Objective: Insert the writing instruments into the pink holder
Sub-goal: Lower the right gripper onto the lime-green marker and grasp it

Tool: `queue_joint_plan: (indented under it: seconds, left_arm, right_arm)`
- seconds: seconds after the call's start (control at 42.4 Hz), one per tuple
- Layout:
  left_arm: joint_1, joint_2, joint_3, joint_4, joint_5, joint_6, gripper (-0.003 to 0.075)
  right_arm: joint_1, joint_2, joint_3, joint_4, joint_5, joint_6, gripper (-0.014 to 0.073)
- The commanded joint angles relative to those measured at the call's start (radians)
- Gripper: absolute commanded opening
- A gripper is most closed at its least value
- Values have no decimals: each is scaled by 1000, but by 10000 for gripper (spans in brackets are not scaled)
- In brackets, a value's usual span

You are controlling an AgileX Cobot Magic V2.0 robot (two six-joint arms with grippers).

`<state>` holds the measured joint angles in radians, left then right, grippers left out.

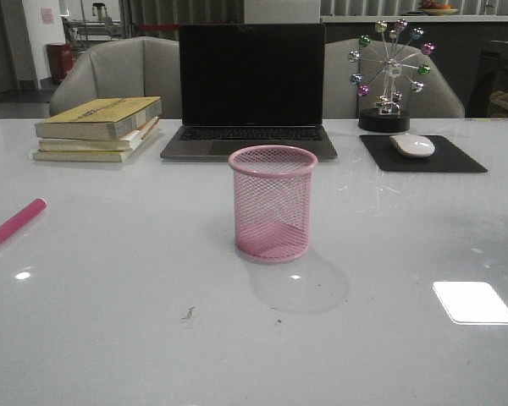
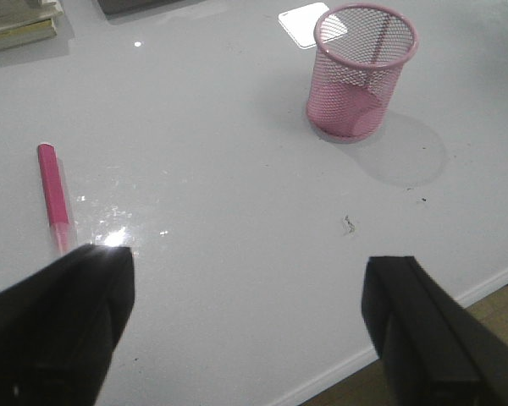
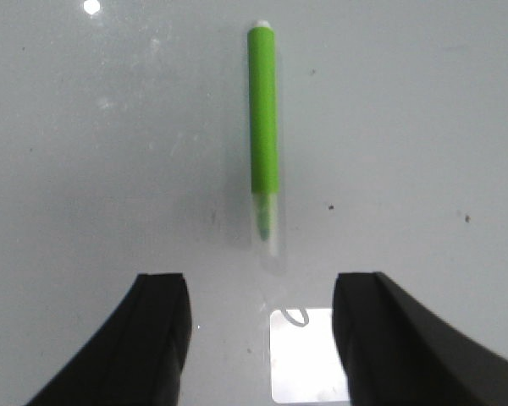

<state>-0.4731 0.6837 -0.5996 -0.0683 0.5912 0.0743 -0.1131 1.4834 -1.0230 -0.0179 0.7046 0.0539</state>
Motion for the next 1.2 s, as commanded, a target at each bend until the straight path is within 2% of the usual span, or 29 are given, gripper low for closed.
queue_joint_plan:
  seconds: [0.0,0.236,0.589,1.107,1.178]
  left_arm:
    - [-10,5,-28,1,-75,2,601]
    - [-10,5,-28,1,-75,2,601]
    - [-10,5,-28,1,-75,2,601]
    - [-10,5,-28,-14,-75,2,601]
    - [-10,5,-28,-15,-75,2,601]
  right_arm:
    - [-7,75,-117,1,4,0,489]
    - [-7,319,-331,1,103,-27,489]
    - [-7,501,-529,2,167,-48,489]
    - [-7,589,-599,3,199,-72,486]
    - [-7,589,-599,3,192,-72,449]
